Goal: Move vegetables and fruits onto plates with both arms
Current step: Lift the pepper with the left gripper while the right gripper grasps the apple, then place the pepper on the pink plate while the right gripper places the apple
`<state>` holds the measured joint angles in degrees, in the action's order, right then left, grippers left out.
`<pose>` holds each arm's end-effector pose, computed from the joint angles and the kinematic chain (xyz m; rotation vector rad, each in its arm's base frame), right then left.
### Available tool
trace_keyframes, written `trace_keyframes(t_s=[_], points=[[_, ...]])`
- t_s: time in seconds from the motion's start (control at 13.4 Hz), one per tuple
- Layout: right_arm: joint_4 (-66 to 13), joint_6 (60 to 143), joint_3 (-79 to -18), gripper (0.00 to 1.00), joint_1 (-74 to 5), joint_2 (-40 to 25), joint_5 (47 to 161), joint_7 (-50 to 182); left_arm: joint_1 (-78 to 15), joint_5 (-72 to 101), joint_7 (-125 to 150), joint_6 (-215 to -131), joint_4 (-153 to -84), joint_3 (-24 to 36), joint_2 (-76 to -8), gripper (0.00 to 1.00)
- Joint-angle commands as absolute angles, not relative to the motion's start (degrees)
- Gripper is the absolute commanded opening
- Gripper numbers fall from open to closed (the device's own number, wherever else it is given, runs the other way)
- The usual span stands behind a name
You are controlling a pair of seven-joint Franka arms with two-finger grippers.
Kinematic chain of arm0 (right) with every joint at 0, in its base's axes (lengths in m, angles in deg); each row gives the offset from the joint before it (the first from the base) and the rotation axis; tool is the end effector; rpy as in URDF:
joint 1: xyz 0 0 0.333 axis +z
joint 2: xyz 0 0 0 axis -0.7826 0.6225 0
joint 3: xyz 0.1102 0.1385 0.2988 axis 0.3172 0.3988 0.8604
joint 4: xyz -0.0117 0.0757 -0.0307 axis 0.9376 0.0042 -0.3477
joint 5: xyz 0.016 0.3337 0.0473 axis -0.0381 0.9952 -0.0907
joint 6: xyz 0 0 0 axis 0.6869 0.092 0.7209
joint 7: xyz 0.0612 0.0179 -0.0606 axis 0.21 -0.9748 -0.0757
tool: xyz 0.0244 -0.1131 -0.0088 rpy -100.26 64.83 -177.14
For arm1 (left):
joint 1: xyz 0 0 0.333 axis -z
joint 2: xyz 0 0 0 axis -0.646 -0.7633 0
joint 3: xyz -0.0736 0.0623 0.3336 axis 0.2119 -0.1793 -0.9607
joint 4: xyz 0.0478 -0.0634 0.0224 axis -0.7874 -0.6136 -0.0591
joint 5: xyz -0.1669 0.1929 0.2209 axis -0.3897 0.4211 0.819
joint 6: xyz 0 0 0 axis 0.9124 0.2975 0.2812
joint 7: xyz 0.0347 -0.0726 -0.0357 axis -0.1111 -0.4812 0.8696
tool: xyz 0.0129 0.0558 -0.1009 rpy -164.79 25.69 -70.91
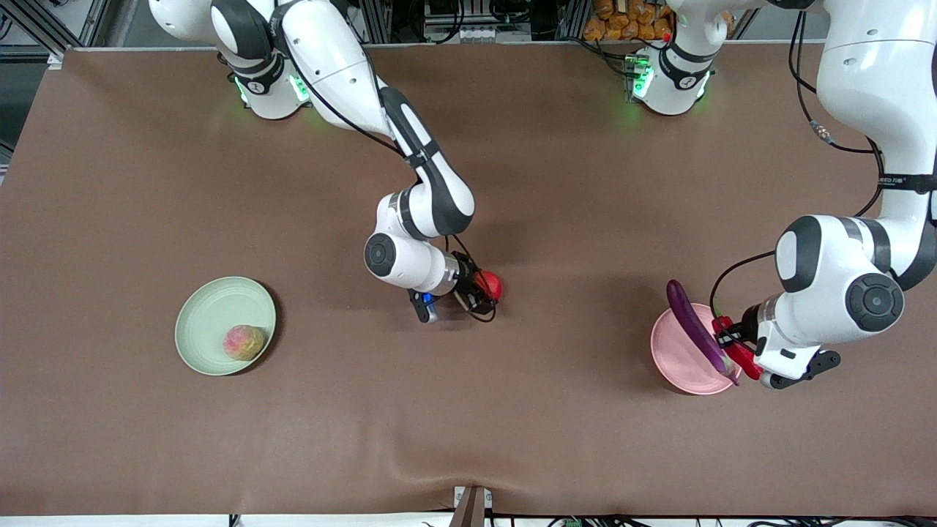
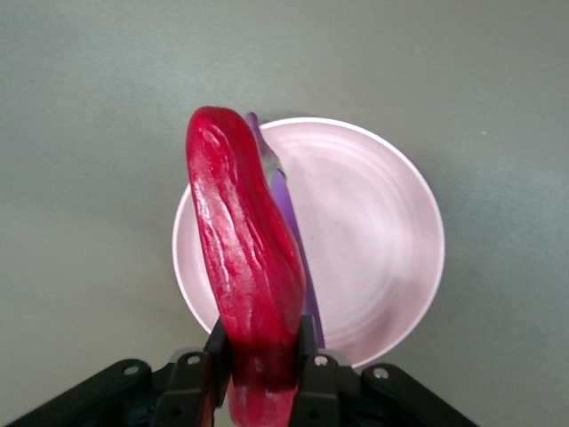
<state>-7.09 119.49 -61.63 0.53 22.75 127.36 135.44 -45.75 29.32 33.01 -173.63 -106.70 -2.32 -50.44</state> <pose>0.5547 0.4673 0.2241 -2.2774 1.4274 0.4709 0.6632 -0.0235 0.3517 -3.0762 -0.5714 0.1133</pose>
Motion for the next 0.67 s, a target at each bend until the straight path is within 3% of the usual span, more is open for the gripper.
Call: trace_keyframes(t_s=[0.0,0.37,0.6], points=[[-8.0,113.5,-66.6,0.41,-0.6,18.4,123.4,135.1,-47.7,30.6,31.9,-173.6,-106.2,-1.9,-51.7,0.0],[-7.1,83.1,-89.7,0.42,-0.8,15.2,119.4,108.7,-47.5,29.7,32.8,-175.2,-106.2,-1.9,-52.9,0.0],[-8.5,74.1,-97.0,0.42,-4.8,15.8,118.1,88.9,-48.0,29.0,33.5,-176.0,-107.1,-1.8,-53.9,0.0]])
